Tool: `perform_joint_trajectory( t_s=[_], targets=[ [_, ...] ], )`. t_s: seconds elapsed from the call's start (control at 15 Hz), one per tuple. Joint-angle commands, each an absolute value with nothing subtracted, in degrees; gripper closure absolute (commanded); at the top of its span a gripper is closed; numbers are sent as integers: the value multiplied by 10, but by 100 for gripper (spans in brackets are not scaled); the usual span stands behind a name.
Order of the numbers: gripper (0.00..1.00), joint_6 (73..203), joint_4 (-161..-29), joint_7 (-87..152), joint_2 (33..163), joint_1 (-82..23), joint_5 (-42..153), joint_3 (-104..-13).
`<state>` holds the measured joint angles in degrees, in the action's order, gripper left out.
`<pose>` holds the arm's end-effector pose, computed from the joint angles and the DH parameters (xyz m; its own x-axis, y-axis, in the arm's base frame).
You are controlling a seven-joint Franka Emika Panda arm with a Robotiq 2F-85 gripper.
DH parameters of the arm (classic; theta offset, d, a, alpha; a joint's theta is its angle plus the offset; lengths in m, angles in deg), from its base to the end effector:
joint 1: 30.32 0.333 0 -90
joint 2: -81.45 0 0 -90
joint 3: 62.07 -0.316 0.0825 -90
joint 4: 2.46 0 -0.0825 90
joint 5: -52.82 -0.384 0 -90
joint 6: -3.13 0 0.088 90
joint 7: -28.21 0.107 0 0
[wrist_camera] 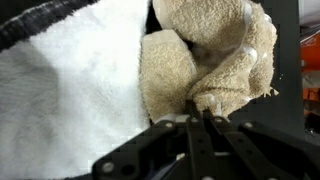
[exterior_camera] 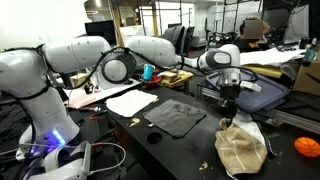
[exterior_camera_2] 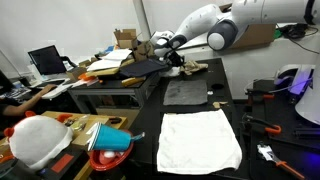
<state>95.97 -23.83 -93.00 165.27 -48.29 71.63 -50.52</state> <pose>0.7138 -0.3224 0.1580 -0.2970 0.9026 -0.3117 0.8878 0.1409 -0.4381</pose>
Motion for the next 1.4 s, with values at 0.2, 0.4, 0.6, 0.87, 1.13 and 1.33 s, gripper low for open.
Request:
perform_joint_trajectory(
  t_s=[0.2, 0.4, 0.6, 0.87, 1.13, 1.33],
  targets=[
    [99, 921, -239, -915, 1651, -480, 708, -497],
    [99, 905, -238, -920, 1655, -477, 714, -493],
    [99, 879, -241, -952, 1656, -470, 726, -487],
    [99, 825, -241, -1023, 1657, -464, 734, -488],
    [99, 770, -237, -1083, 1655, -467, 725, -495],
    [68, 769, -225, -1051, 1658, -474, 712, -499]
  ],
)
